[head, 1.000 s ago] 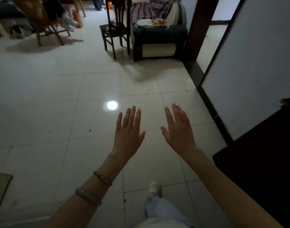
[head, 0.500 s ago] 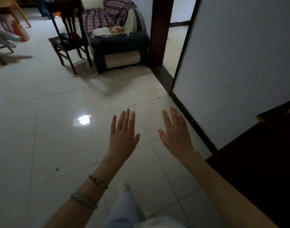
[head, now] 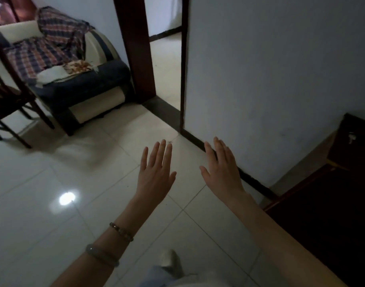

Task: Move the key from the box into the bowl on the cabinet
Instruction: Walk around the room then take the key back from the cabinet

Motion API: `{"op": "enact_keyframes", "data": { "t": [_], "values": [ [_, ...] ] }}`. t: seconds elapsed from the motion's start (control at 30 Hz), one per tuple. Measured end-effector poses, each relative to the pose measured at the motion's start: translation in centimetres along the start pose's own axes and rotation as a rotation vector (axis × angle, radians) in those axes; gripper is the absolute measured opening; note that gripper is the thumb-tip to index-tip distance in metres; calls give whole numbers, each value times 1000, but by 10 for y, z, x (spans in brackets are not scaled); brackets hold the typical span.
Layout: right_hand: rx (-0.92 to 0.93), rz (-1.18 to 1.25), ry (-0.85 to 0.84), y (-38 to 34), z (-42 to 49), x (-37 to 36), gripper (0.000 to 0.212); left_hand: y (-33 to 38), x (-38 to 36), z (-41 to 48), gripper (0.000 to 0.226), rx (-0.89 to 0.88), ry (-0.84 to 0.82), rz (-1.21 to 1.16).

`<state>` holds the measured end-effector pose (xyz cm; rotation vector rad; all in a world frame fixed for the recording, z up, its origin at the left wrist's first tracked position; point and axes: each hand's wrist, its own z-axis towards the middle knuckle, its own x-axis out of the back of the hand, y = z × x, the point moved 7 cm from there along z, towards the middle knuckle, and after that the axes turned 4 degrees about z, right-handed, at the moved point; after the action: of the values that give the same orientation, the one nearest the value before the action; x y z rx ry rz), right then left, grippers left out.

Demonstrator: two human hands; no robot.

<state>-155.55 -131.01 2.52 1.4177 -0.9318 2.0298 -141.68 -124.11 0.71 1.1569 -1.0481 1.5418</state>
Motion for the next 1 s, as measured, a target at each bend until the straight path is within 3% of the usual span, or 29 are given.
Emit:
{"op": "enact_keyframes", "data": {
  "t": [0.4, 1.0],
  "values": [
    [-260, -77, 68, 60, 93, -2, 69, 10, -27, 162, 85, -299, 59, -54],
    [-660, -192, 268, 283, 192, 50, 67, 204, -38, 411, 79, -735, 192, -107]
  ]
}}
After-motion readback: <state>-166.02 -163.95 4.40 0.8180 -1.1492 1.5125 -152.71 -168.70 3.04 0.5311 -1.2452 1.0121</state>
